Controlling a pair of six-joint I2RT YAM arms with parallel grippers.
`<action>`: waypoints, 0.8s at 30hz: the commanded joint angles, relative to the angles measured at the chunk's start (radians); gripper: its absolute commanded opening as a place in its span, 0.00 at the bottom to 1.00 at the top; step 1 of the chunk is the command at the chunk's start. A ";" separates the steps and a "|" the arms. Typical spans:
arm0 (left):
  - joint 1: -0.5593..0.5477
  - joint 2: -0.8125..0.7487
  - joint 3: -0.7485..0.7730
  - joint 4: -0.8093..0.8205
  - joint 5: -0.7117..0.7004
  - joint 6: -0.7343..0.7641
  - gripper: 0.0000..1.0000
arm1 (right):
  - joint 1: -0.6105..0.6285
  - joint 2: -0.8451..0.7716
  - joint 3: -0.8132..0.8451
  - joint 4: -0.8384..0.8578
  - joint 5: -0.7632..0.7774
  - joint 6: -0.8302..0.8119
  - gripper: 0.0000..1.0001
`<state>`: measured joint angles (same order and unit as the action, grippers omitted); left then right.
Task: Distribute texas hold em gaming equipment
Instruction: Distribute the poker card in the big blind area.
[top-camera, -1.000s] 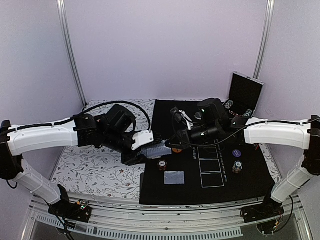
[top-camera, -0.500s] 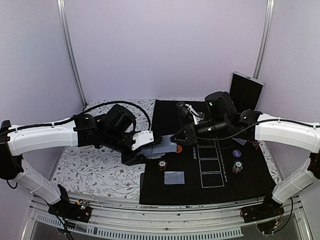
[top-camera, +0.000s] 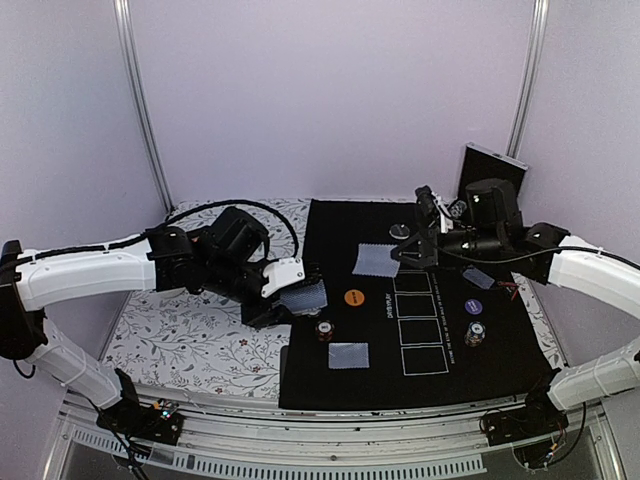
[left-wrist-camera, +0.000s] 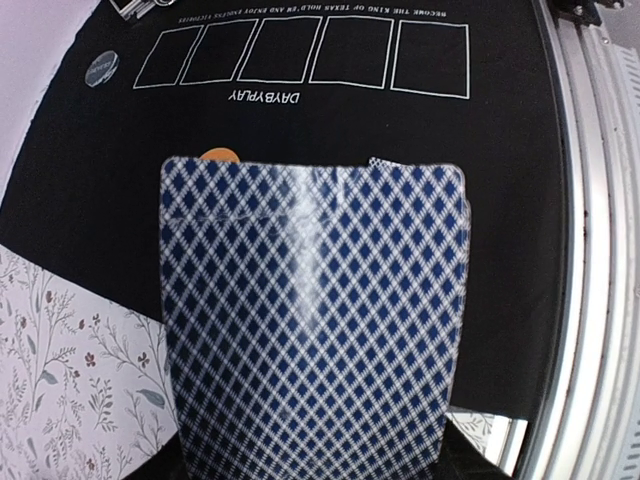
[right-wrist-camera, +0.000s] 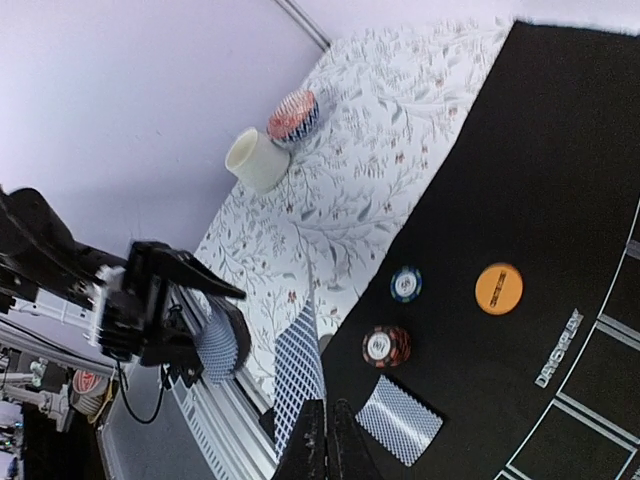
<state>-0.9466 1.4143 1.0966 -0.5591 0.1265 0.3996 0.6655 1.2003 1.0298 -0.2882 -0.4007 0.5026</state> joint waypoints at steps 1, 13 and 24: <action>0.024 0.020 0.021 0.020 0.034 -0.001 0.55 | 0.012 0.114 -0.174 0.088 -0.108 0.059 0.02; 0.031 0.017 0.013 0.018 0.032 -0.003 0.55 | 0.152 0.372 -0.429 0.660 -0.194 0.308 0.02; 0.035 0.000 0.008 0.020 0.031 -0.001 0.55 | 0.164 0.447 -0.445 0.685 -0.182 0.330 0.02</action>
<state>-0.9234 1.4269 1.0966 -0.5587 0.1482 0.3992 0.8200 1.6398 0.6022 0.3668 -0.5892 0.8204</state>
